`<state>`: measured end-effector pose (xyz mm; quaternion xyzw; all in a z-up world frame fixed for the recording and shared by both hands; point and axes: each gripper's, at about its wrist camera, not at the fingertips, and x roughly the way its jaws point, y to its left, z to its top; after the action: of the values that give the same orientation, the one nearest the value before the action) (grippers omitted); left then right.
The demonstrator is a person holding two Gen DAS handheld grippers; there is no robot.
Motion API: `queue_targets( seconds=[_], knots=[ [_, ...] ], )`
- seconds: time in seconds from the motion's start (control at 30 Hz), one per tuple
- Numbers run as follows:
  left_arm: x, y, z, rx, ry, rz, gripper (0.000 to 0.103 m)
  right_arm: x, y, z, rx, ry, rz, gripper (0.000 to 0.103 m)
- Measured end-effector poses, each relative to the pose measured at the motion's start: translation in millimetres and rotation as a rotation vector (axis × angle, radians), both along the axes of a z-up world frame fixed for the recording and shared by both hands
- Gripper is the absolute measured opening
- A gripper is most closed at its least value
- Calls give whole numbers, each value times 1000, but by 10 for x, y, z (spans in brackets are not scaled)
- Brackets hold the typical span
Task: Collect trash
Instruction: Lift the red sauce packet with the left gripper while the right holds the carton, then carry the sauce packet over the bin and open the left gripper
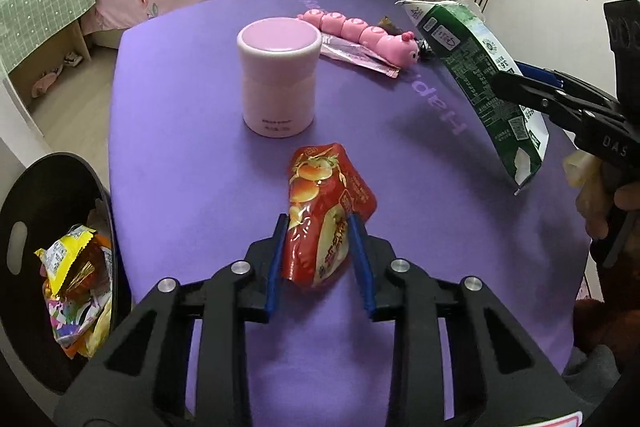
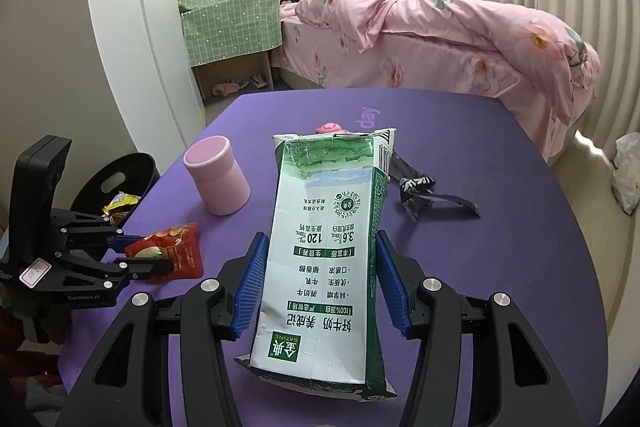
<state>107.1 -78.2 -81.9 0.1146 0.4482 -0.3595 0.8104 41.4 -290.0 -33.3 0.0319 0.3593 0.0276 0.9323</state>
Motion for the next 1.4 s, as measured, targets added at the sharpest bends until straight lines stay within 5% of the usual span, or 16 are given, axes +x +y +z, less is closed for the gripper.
queue_targets(
  seconds=[0.13,0.43,0.8,1.13,1.4],
  knots=[
    [-70,41,99,-18,-28,16,17,1,21,63,-4,-14,5,50],
    [-123,343,523,-93,-108,95,13,105,259,441,-50,-90,59,50],
    [84,1240,1104,-134,-220,362,13,402,947,1059,-64,-205,216,50],
    [141,1888,998,-148,-190,509,13,653,1599,982,-97,-180,327,50],
    [333,2011,570,-177,-72,537,13,760,1759,861,-113,-149,337,50]
  ],
)
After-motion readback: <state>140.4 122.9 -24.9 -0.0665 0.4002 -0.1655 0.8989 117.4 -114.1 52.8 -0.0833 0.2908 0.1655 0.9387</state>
